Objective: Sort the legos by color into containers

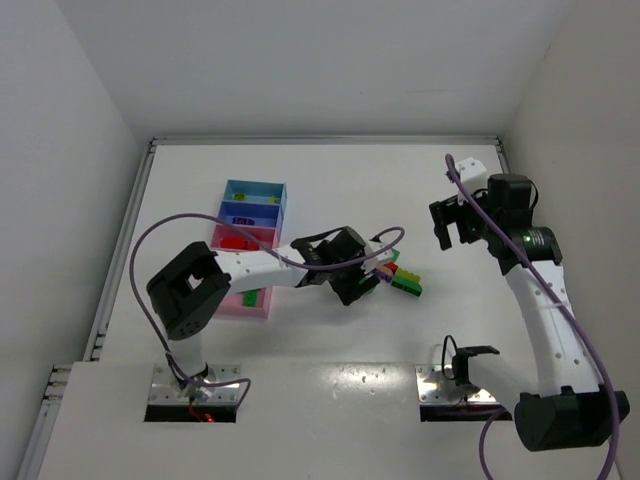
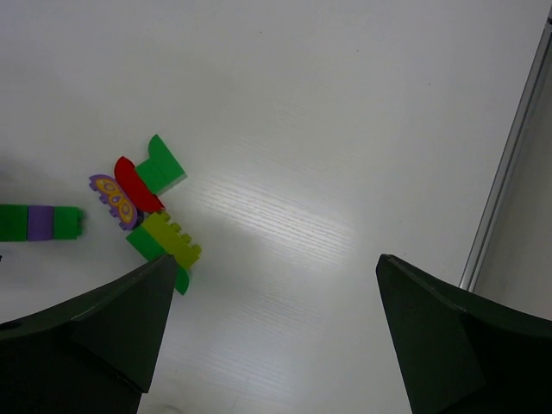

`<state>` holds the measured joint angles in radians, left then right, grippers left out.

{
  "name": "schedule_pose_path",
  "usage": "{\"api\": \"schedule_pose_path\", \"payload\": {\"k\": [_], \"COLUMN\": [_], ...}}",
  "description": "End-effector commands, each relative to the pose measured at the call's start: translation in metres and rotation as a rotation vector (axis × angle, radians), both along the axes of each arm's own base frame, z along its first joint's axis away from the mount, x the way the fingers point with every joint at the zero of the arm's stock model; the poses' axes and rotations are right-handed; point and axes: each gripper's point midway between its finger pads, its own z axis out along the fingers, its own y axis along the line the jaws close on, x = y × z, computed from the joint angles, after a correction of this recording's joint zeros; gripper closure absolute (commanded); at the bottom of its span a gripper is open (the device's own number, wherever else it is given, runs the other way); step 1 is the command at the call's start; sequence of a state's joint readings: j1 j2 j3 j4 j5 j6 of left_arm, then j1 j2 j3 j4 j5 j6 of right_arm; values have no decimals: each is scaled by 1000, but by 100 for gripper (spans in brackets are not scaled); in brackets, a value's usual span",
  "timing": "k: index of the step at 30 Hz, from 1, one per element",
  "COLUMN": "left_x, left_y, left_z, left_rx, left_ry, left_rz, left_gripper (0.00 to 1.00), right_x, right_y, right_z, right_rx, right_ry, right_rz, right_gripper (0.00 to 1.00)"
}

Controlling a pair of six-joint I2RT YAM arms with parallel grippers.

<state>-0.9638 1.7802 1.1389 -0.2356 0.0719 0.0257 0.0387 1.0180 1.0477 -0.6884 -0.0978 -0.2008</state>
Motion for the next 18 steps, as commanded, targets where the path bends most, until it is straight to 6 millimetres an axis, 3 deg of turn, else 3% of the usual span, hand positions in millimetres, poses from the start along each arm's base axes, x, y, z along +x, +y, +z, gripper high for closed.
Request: {"api": "schedule_pose_path", "payload": {"k": [1, 7, 12, 16, 18], "left_x": [3, 1, 0, -2, -1], "left_y": [-27, -37, -40, -34, -31], "left_z": [17, 7, 1, -5, 5], "left_rx": [-77, -80, -78, -68, -88], "left_ry": [-17, 21, 40, 58, 52], "left_rz": [-42, -59, -70, -68, -66], "left_gripper": [23, 29, 47, 56, 60], "right_x": [5, 6, 7, 10, 11], "right_y": [2, 1, -2, -1, 2], "right_z": [15, 12, 10, 9, 6], "right_rx": [21, 26, 26, 32, 39], "right_ry": [-35, -26, -17, -16, -7], "right_rz": [0, -2, -11, -4, 6], "right_gripper": [1, 4, 5, 5, 7]}}
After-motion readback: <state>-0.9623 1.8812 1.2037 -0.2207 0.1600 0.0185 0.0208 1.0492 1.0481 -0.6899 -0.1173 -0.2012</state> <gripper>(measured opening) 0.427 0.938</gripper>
